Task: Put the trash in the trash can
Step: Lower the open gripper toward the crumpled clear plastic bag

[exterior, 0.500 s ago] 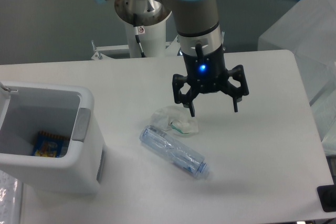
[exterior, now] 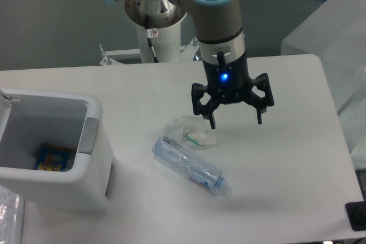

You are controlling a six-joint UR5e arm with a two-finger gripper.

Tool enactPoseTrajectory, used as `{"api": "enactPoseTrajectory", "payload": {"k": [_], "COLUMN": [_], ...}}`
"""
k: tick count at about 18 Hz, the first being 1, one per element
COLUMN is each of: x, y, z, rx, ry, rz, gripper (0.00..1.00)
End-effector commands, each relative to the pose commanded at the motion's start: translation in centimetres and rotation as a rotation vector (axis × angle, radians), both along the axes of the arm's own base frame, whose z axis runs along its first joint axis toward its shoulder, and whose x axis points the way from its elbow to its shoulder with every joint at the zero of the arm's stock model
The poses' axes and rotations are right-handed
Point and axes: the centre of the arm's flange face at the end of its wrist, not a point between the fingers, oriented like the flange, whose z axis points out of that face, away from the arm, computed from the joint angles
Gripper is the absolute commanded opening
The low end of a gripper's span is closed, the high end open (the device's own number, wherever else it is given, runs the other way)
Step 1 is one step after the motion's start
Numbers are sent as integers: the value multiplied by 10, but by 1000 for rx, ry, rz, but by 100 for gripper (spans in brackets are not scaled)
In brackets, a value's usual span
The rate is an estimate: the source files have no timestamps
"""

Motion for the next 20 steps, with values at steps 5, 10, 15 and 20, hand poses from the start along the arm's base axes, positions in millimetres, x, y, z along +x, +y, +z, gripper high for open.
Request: {"api": "enactPoseTrajectory", "payload": {"k": [5,10,15,20], "x": [-14,9,34,41], "y": [3,-18,-44,-53], "z": [-45,-119,-156,-151], "rx": [-39,-200,-305,-247], "ry": [67,-14,-64,-125], "rz": [34,-199,-521,-630], "gripper": [100,98,98,98]}}
